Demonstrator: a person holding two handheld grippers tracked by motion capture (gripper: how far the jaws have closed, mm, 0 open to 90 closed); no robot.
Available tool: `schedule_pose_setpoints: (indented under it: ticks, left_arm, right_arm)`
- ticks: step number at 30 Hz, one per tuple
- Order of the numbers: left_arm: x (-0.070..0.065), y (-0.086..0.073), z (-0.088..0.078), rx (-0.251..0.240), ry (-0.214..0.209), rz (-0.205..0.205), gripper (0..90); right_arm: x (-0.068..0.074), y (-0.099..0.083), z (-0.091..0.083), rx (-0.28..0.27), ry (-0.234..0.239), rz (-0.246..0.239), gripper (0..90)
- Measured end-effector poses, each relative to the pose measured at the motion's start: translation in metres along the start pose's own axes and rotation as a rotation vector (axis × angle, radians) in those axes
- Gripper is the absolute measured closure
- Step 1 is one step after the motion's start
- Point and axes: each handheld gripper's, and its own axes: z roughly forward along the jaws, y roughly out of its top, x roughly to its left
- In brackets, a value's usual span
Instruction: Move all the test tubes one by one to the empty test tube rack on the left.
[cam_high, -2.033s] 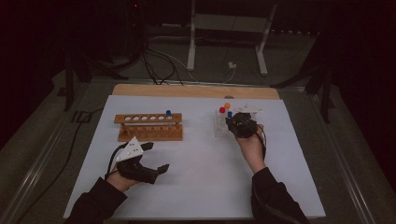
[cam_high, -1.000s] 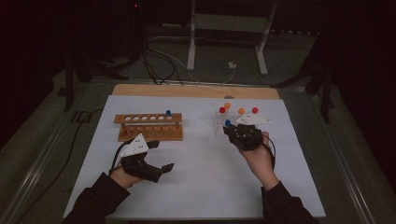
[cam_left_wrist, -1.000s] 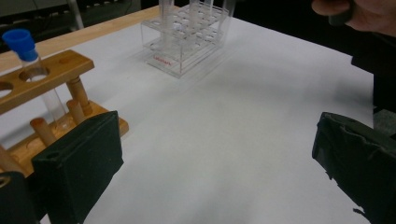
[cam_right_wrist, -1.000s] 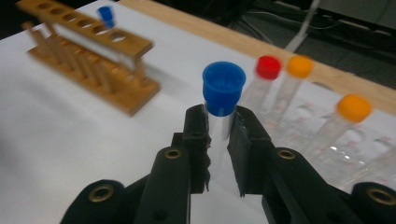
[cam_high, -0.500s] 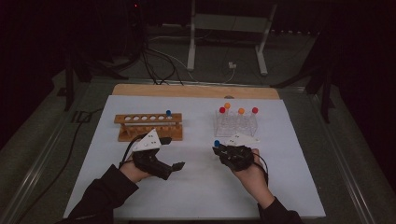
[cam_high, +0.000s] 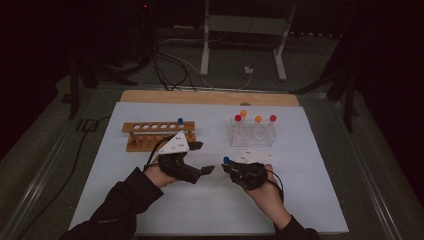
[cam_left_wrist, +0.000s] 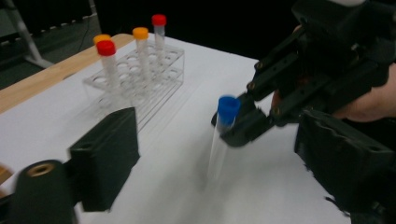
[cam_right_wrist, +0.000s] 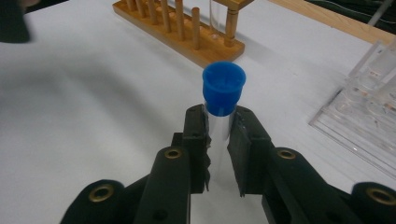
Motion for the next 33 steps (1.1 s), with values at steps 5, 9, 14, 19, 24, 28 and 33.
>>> schedule_pose_setpoints:
  ticks: [5, 9, 14, 19, 24, 28, 33]
  left_arm:
    - [-0.004, 0.005, 0.013, 0.001, -0.028, 0.021, 27.9]
    - [-0.005, 0.007, 0.023, 0.007, -0.037, 0.028, 36.5]
    - [-0.006, 0.007, 0.034, 0.025, -0.051, 0.033, 46.9]
    - [-0.006, 0.005, 0.042, 0.060, -0.043, 0.042, 58.5]
    - [-0.004, 0.003, 0.044, 0.070, -0.052, 0.033, 67.6]
    - [-0.004, 0.003, 0.044, 0.076, -0.061, 0.040, 75.1]
    - [-0.004, 0.003, 0.043, 0.078, -0.060, 0.047, 76.7]
  right_arm:
    - [0.001, 0.000, 0.000, 0.000, 0.013, 0.001, 77.0]
    - [0.001, 0.000, 0.000, 0.002, 0.019, 0.004, 77.1]
    - [0.002, 0.000, -0.001, 0.000, 0.020, 0.000, 77.0]
    - [0.003, 0.000, -0.002, -0.002, 0.021, -0.003, 77.1]
    - [0.003, 0.001, -0.003, -0.005, 0.018, -0.002, 77.0]
    - [0.002, 0.000, -0.002, -0.003, 0.014, -0.004, 77.0]
    - [0.002, 0.001, -0.003, -0.005, 0.016, -0.003, 77.0]
